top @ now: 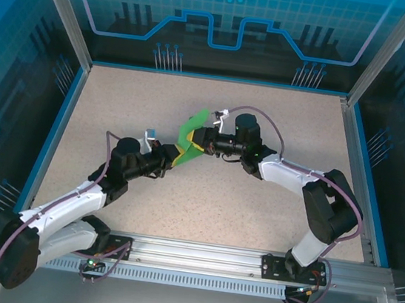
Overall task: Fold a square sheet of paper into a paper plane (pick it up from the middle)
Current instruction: Turn over the paper at the center of the table.
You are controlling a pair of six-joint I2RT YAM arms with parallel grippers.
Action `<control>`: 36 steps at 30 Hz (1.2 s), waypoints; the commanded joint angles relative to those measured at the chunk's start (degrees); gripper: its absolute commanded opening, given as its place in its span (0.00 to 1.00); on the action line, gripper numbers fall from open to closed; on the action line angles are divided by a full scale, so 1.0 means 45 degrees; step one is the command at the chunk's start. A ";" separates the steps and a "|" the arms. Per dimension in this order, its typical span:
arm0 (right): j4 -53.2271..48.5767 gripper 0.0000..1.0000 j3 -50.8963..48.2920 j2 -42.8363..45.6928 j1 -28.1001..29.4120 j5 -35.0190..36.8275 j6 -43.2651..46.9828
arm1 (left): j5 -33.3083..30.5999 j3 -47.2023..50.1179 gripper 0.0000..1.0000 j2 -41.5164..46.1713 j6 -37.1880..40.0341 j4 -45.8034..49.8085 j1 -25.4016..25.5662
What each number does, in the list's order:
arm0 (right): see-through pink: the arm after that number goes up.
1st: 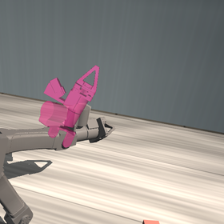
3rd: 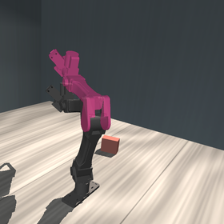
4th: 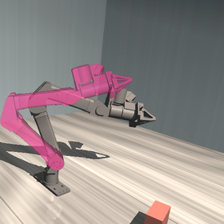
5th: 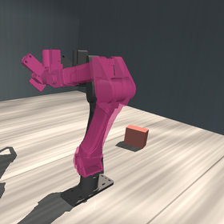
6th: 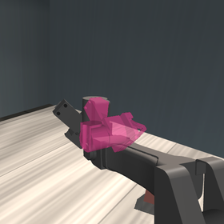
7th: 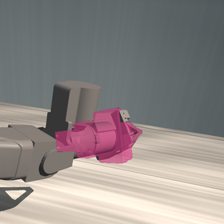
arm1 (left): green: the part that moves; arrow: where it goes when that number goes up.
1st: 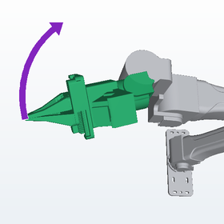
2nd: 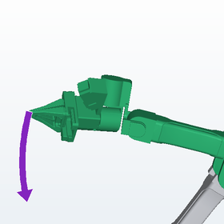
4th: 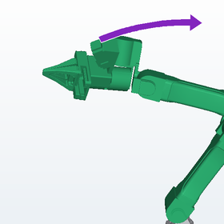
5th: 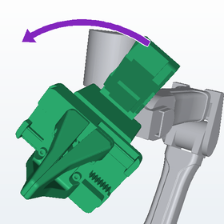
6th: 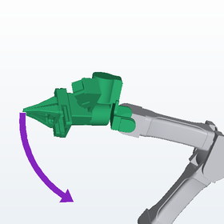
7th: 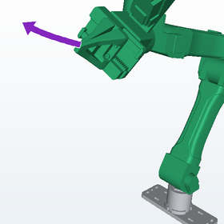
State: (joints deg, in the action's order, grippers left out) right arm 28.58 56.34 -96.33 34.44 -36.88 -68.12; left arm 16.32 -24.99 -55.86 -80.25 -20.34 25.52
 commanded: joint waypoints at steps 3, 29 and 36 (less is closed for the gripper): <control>-0.1151 0.44 0.0186 0.0459 -0.0398 -0.0033 0.0849 | -0.0013 -0.0960 0.00 0.0273 0.1657 0.2011 -0.0197; -0.9501 0.78 -0.0187 0.4171 -0.4506 0.1432 0.6947 | -1.5867 -1.2382 0.00 -0.8262 1.7018 1.6922 0.5750; -1.0075 0.81 -0.0891 0.3924 -0.5888 0.0547 0.7732 | -1.7190 -1.1927 0.00 -1.1159 1.9826 1.3461 0.8442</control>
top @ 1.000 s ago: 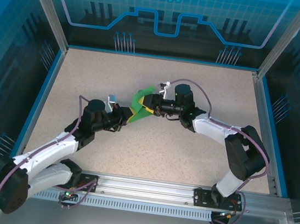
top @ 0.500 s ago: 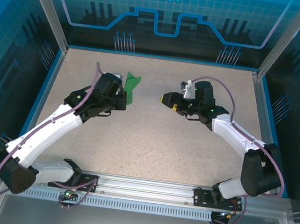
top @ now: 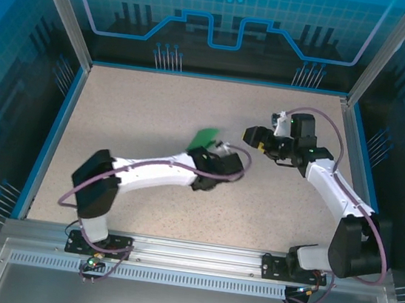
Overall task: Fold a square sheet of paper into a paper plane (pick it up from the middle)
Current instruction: Turn over the paper at the center of the table.
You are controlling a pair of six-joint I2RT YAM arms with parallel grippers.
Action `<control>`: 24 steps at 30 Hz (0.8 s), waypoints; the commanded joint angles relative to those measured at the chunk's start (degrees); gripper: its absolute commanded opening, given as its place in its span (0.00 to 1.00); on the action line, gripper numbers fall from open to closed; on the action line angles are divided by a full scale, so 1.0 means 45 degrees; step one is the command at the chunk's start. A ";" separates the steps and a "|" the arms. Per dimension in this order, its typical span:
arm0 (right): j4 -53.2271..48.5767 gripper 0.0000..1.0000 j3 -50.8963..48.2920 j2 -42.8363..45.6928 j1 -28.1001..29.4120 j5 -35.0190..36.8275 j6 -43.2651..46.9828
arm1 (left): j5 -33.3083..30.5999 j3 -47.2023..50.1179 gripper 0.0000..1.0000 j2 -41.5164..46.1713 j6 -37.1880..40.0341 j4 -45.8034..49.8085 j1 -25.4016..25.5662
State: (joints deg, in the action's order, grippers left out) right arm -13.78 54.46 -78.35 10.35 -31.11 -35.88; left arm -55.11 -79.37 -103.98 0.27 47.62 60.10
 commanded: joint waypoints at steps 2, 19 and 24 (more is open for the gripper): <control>-0.0516 0.81 -0.0743 -0.0046 -0.0821 -0.0892 0.0595 | -0.1396 0.0410 0.00 -0.1050 0.2662 -0.2582 0.1203; 0.0218 0.80 -0.1379 -0.0536 -0.0602 -0.1278 0.0439 | -0.0112 0.1252 0.16 -0.3251 0.2332 -0.3589 0.2192; 0.0288 0.79 -0.1224 -0.0843 -0.0167 -0.1250 0.0414 | 0.1482 0.1390 0.41 -0.2548 0.1654 -0.3518 0.2174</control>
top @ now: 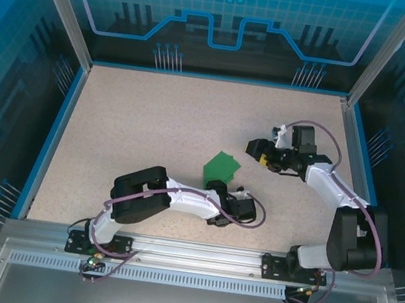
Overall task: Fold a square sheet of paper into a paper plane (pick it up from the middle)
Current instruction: Turn over the paper at the center of the table, then fold the wing for the fifth time at the center of the table.
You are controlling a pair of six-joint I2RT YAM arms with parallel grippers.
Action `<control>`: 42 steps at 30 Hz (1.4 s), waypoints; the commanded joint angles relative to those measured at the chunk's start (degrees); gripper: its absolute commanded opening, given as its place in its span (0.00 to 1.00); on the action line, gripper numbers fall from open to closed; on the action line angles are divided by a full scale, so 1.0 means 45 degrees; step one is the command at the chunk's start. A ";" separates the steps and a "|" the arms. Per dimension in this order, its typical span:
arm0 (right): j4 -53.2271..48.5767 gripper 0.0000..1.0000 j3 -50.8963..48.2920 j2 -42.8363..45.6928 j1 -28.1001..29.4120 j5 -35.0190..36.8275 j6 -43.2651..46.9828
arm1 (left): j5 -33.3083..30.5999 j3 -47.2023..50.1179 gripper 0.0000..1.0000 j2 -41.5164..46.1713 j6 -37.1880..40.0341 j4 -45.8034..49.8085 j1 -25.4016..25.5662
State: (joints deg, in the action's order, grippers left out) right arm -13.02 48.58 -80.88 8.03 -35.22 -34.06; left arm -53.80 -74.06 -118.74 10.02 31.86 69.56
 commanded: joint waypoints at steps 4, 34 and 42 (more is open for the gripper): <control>0.0119 0.77 0.0144 -0.0760 0.0775 -0.0475 -0.0030 | 0.2659 0.0299 0.65 0.1757 -0.1341 0.0291 -0.0040; -0.0068 0.29 0.0319 -0.2664 0.7179 0.6150 -0.1820 | 1.3811 0.5677 0.76 0.9073 -0.9082 -0.2337 -0.8602; -0.0446 0.24 0.0807 -0.3589 0.7180 0.6762 -0.1367 | 1.3984 0.5736 0.76 0.8114 -0.9745 -0.3283 -0.8603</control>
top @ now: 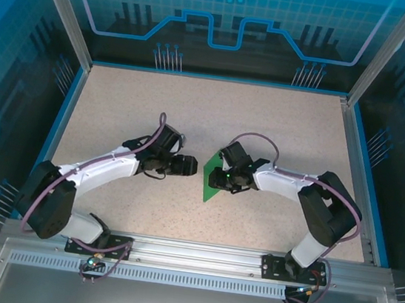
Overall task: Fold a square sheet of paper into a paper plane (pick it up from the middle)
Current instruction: Fold the wing for the fifth time at the center of the table.
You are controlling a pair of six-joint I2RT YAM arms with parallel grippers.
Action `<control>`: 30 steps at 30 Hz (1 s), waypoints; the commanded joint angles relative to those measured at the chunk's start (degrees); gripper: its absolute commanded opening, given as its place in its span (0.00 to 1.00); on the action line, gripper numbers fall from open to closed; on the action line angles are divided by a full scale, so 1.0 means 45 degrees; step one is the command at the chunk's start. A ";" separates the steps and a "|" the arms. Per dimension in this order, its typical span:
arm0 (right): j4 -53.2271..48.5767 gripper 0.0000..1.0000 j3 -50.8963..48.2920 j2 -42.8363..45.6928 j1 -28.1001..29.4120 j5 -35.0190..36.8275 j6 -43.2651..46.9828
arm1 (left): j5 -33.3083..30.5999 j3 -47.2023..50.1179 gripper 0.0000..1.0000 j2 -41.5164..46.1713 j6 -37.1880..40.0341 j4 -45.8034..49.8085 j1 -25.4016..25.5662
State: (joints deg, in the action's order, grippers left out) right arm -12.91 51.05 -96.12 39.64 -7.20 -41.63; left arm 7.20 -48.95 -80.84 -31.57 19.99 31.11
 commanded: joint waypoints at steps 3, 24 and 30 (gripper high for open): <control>-0.0464 0.21 0.0116 -0.0347 0.0138 0.0676 0.0343 | 0.0508 0.0235 0.75 -0.0646 -0.0783 -0.1059 -0.0065; 0.2329 0.01 -0.2905 0.0327 -0.0421 -0.0118 0.0355 | 0.1996 0.0330 0.59 -0.2920 -0.1948 -0.4055 0.0228; 0.3241 0.00 -0.3664 0.0268 -0.0683 -0.0582 0.0376 | 0.1991 -0.0108 0.59 -0.3550 -0.2020 -0.4516 0.0384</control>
State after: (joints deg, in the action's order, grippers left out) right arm 4.82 37.78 -93.25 37.36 -9.34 -40.05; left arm 14.72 -47.79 -95.35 -39.57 2.00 32.27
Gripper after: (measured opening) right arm 0.046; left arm 0.592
